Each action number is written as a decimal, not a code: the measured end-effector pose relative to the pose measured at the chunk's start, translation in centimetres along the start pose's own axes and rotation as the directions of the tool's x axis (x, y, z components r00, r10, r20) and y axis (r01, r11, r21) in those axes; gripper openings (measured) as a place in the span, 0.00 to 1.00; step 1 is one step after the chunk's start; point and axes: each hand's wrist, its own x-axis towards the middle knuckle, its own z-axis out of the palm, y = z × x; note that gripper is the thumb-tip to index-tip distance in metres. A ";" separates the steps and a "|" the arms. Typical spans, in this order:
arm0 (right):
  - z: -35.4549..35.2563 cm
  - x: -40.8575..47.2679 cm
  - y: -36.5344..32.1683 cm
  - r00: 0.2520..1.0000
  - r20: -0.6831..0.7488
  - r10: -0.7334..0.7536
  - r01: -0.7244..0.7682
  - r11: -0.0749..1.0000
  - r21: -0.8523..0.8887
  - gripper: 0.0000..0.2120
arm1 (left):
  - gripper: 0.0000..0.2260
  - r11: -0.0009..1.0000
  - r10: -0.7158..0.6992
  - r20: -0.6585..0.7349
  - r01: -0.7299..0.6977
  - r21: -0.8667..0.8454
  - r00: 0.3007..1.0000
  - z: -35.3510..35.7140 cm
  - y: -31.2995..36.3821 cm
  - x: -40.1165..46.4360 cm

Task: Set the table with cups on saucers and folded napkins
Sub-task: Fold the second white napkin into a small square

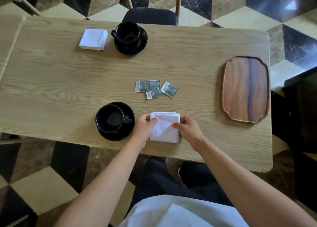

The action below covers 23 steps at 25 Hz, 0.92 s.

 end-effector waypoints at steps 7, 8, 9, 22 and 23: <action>2.7 -0.2 0.4 0.954 -0.261 -0.149 0.042 0.925 -0.377 0.17 | 0.21 0.703 0.314 0.109 -0.308 0.641 0.943 -0.7 0.4 -0.5; 3.1 -0.5 0.4 0.935 -0.296 -0.197 0.056 0.903 -0.426 0.21 | 0.27 0.563 0.371 0.147 -0.349 0.749 0.917 -0.7 0.2 -0.8; 3.5 -1.0 0.5 0.904 -0.338 -0.262 0.070 0.871 -0.486 0.24 | 0.32 0.436 0.415 0.192 -0.380 0.816 0.889 -0.9 -0.1 -1.1; 4.3 -2.1 1.9 0.920 -0.066 -0.385 0.220 0.650 -0.728 0.34 | 0.32 -0.039 0.454 0.571 -0.625 0.780 0.684 -1.2 -4.7 -0.1; 4.3 -2.1 1.8 0.924 -0.075 -0.374 0.204 0.650 -0.732 0.34 | 0.32 -0.046 0.436 0.570 -0.615 0.787 0.697 -1.2 -4.7 -0.1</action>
